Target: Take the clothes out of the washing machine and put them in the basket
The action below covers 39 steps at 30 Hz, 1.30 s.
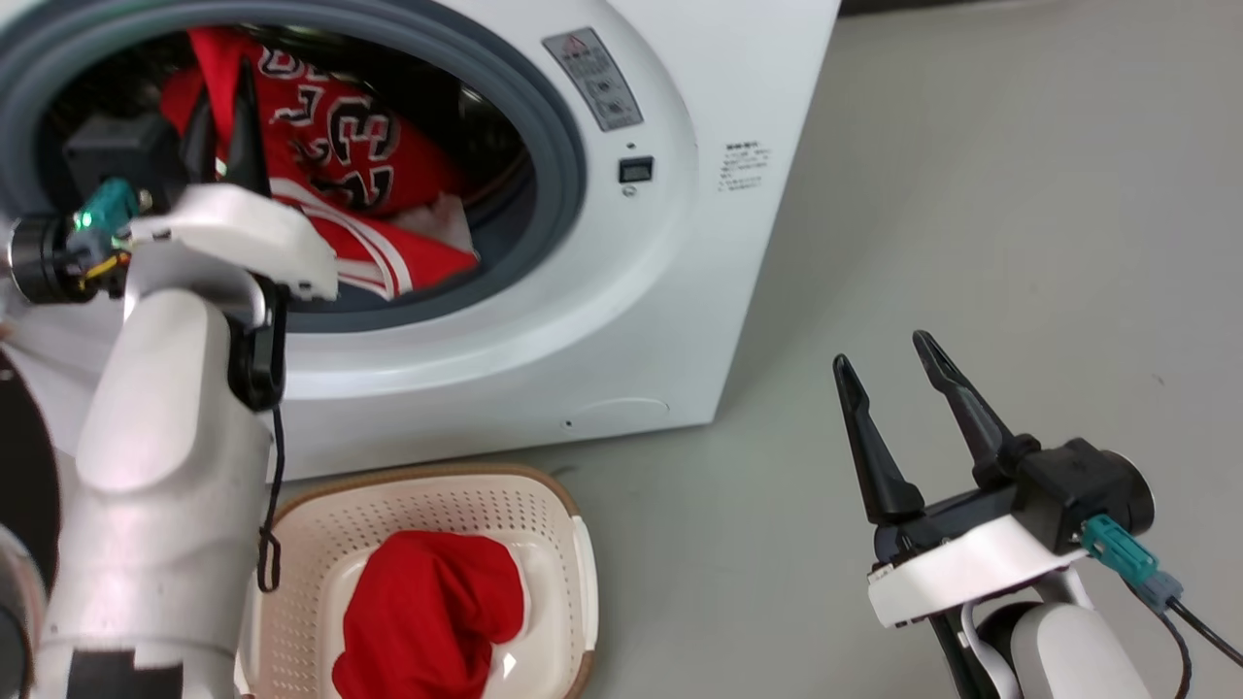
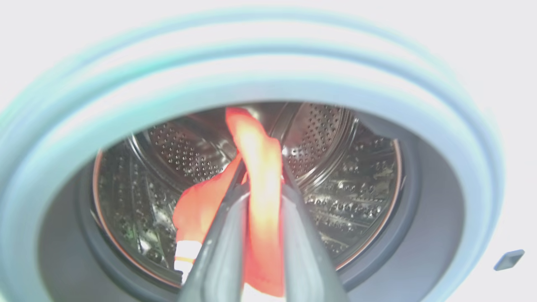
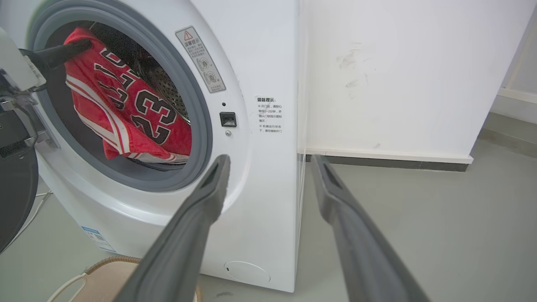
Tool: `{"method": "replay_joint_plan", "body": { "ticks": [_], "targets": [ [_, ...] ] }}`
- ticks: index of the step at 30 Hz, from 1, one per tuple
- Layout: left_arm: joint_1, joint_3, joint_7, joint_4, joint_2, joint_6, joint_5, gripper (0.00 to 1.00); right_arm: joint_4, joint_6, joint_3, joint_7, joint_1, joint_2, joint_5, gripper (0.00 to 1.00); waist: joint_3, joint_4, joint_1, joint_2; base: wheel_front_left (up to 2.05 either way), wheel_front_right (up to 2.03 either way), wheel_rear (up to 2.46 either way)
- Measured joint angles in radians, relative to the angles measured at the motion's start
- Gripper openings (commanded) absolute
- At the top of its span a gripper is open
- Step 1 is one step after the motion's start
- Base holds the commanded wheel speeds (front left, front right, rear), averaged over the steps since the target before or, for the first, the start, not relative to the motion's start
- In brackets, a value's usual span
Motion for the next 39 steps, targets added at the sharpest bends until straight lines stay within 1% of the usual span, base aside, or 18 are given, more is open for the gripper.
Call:
{"method": "replay_joint_plan", "body": {
  "ticks": [3, 6, 7, 14, 15, 16, 17, 21, 22, 24, 27, 28, 29, 31, 35, 36, 37, 39],
  "targets": [
    [0.072, 0.007, -0.002, -0.104, -0.002, -0.006, -0.01, 0.0, -0.017, 0.0, -0.007, 0.015, 0.018, 0.0, -0.002, 1.0, -0.032, 0.018, 0.0, 0.0, 0.0, 0.0, 0.0],
    [0.147, 0.012, -0.002, -0.225, -0.01, -0.002, -0.018, 0.0, -0.032, 0.0, -0.012, 0.024, 0.034, 0.0, -0.005, 1.0, -0.056, 0.035, 0.0, 0.0001, 0.0, 0.0, 0.0],
    [0.198, 0.014, -0.003, -0.316, -0.018, 0.006, -0.024, 0.0, -0.039, 0.0, -0.018, 0.031, 0.04, 0.0, -0.007, 1.0, -0.068, 0.047, 0.0, 0.0, 0.0, 0.0, 0.0],
    [0.415, -0.001, 0.033, -0.662, -0.038, 0.054, -0.023, 0.0, -0.064, 0.0, -0.029, 0.042, 0.059, 0.0, -0.01, 1.0, -0.091, 0.081, 0.0, 0.0, 0.0, 0.0, 0.0],
    [0.415, -0.001, 0.033, -0.662, -0.038, 0.054, -0.023, 0.0, -0.064, 0.0, -0.029, 0.042, 0.059, 0.0, -0.01, 1.0, -0.091, 0.081, 0.0, 0.0, 0.0, 0.0, 0.0],
    [0.47, -0.005, 0.05, -0.757, -0.041, 0.073, -0.021, 0.0, -0.066, 0.0, -0.03, 0.048, 0.063, 0.0, -0.011, 1.0, -0.096, 0.089, 0.0, 0.0, 0.0, 0.0, 0.0],
    [0.497, -0.007, 0.059, -0.805, -0.042, 0.081, -0.017, 0.0, -0.069, 0.0, -0.031, 0.049, 0.068, 0.0, -0.013, 1.0, -0.097, 0.094, 0.0, 0.0, 0.0, 0.0, 0.0],
    [0.593, -0.017, 0.094, -0.948, -0.038, 0.104, -0.003, 0.0, -0.078, 0.0, -0.03, 0.057, 0.072, 0.0, -0.019, 1.0, -0.099, 0.111, 0.0, 0.0, 0.0, 0.0, 0.0],
    [0.593, -0.017, 0.094, -0.948, -0.038, 0.104, -0.003, 0.0, -0.078, 0.0, -0.03, 0.057, 0.072, 0.0, -0.019, 1.0, -0.099, 0.111, 0.0, 0.0, 0.0, 0.0, 0.0],
    [0.665, -0.025, 0.115, -1.015, -0.044, 0.124, -0.003, 0.0, -0.083, 0.0, -0.028, 0.058, 0.072, 0.0, -0.021, 1.0, -0.092, 0.118, 0.0001, 0.0, 0.0, 0.0, 0.0],
    [0.739, -0.045, 0.137, -1.035, -0.063, 0.143, -0.004, 0.0, -0.089, 0.0, -0.028, 0.058, 0.072, 0.0, -0.021, 1.0, -0.08, 0.126, 0.0001, 0.0, 0.0, 0.0, 0.0],
    [0.739, -0.045, 0.137, -1.035, -0.063, 0.143, -0.004, 0.0, -0.089, 0.0, -0.028, 0.058, 0.072, 0.0, -0.021, 1.0, -0.08, 0.126, 0.0001, 0.0, 0.0, 0.0, 0.0],
    [0.79, -0.063, 0.142, -1.018, -0.08, 0.154, -0.005, 0.0, -0.091, 0.0, -0.028, 0.058, 0.071, 0.0, -0.022, 1.0, -0.067, 0.129, 0.0001, 0.0, 0.0, 0.0, 0.0],
    [0.812, -0.071, 0.146, -1.0, -0.089, 0.159, -0.008, 0.0, -0.092, 0.0, -0.026, 0.058, 0.071, 0.0, -0.022, 1.0, -0.061, 0.131, 0.0001, 0.0, 0.0, 0.0, 0.0],
    [0.871, -0.091, 0.121, -0.881, -0.122, 0.162, -0.036, 0.0, -0.094, 0.0, -0.024, 0.058, 0.065, 0.0, -0.022, 1.0, -0.032, 0.136, 0.0001, 0.0, 0.0, 0.0, 0.0],
    [0.874, -0.095, 0.103, -0.79, -0.13, 0.15, -0.056, 0.0, -0.095, 0.0, -0.024, 0.057, 0.054, 0.0, -0.022, 1.0, -0.013, 0.138, 0.0002, 0.0, 0.0, 0.0, 0.0],
    [0.874, -0.095, 0.103, -0.79, -0.13, 0.15, -0.056, 0.0, -0.095, 0.0, -0.024, 0.057, 0.054, 0.0, -0.022, 1.0, -0.013, 0.138, 0.0002, 0.0, 0.0, 0.0, 0.0],
    [0.865, -0.107, 0.084, -0.69, -0.14, 0.125, -0.073, 0.0, -0.1, 0.0, -0.023, 0.055, 0.046, 0.0, -0.025, 1.0, 0.01, 0.141, 0.0002, 0.0, 0.0, 0.0, 0.0]
  ]
}}
